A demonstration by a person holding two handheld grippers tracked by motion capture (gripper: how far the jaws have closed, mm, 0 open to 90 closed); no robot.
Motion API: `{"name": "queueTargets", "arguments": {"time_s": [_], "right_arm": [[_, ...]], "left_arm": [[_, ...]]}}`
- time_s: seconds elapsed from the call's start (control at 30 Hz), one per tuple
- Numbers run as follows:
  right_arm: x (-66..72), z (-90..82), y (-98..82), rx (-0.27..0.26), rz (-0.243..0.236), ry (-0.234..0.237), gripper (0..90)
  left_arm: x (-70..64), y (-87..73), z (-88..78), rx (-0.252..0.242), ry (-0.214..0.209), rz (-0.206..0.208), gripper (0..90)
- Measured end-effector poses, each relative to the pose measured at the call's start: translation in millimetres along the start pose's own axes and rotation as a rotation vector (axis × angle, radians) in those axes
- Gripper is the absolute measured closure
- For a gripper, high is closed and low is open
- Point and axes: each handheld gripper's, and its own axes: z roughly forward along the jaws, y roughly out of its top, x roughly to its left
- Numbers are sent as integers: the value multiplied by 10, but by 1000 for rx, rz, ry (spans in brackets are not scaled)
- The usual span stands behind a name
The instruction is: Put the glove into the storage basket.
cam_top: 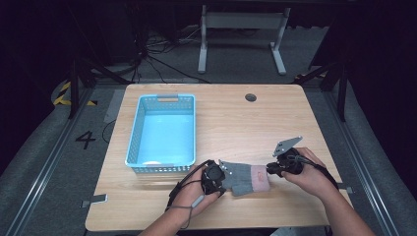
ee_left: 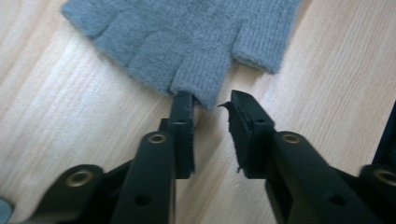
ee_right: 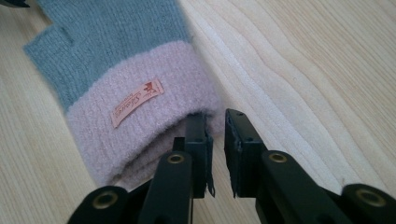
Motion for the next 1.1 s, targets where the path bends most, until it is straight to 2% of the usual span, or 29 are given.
{"name": "queueTargets", "arguments": {"time_s": [0.17,0.4,0.57,0.7,0.77,0.9,0.97,1.0,1.1], "right_arm": [[-30,-74,-19,-13,-3,-28,759],[-87,-190,-59,-45,34,-44,700],[-152,-224,-118,-71,105,-44,604],[-208,-237,-159,-86,158,-51,543],[-236,-239,-178,-94,185,-60,519],[-275,-260,-205,-103,205,-73,515],[-279,-265,-207,-106,206,-75,515],[-283,-267,-207,-107,207,-73,516],[-294,-269,-207,-110,201,-71,516]], "left_arm": [[-3,-3,-61,-29,4,-5,615],[-12,58,-147,-58,-5,1,535],[-25,158,-222,-94,-16,10,511],[-31,239,-259,-108,-6,16,477],[-32,276,-258,-107,-6,21,457],[-29,356,-224,-119,2,31,408],[-20,391,-170,-157,14,56,383],[-16,417,-145,-149,14,59,358],[21,481,-75,-156,-1,52,364]]}}
